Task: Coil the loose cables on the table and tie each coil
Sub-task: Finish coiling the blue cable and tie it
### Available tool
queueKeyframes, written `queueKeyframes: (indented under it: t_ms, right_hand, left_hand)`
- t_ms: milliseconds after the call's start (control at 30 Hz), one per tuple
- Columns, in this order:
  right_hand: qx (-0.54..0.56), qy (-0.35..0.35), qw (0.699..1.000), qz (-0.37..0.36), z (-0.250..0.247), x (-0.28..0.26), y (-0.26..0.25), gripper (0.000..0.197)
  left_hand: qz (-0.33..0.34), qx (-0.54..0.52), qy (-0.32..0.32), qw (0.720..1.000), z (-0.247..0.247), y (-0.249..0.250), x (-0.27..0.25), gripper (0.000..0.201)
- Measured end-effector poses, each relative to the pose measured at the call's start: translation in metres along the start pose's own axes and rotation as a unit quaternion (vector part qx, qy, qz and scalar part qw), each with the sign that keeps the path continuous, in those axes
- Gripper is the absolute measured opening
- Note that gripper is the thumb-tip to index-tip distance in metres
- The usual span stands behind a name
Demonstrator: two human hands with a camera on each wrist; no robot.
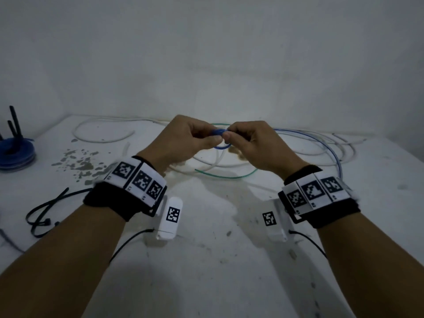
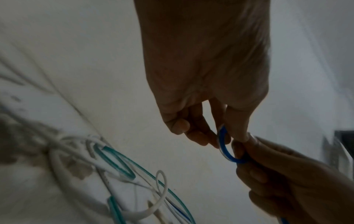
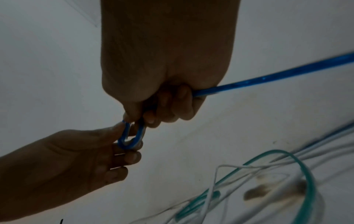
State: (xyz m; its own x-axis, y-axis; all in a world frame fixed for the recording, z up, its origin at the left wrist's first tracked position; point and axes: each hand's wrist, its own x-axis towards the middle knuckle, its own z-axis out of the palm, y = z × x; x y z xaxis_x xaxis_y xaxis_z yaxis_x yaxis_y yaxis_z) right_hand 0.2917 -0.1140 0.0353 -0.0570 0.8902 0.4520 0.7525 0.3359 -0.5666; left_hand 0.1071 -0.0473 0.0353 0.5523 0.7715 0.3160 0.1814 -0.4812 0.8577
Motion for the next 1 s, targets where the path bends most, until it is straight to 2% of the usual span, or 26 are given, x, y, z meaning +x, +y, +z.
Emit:
queueKeyframes:
  t_ms: [100, 267, 500, 733, 867, 1000]
  right_hand:
    - [-0.01, -0.032, 0.999, 0.02, -0.007, 0.002, -0.001, 0.023]
    - [-0.013, -0.078, 0.995, 0.062, -0.018, 0.004, -0.002, 0.02]
    - [-0.03, -0.121, 0.989, 0.075, -0.022, 0.001, -0.003, 0.014]
    - [0.038, -0.065, 0.995, 0.069, -0.033, -0.005, 0.006, 0.007]
    - [0.081, -0.002, 0.996, 0.048, -0.02, -0.009, 0.006, 0.009]
    - [0.096, 0.111, 0.989, 0.028, 0.003, -0.007, 0.001, 0.023]
  left_hand:
    - [0.021, 0.07, -0.016, 0.997, -0.001, 0.004, 0.005, 0.014]
    - [0.027, 0.113, -0.029, 0.993, 0.004, 0.001, 0.004, 0.008]
    - [0.032, 0.148, -0.045, 0.987, 0.011, 0.004, 0.002, 0.003]
    - [-0.002, 0.092, -0.005, 0.996, 0.009, -0.002, -0.005, 0.008]
    - [-0.019, -0.029, 0.077, 0.996, 0.012, -0.003, 0.0, 0.017]
    - [-0.038, -0.178, 0.143, 0.973, 0.027, 0.005, 0.01, 0.015]
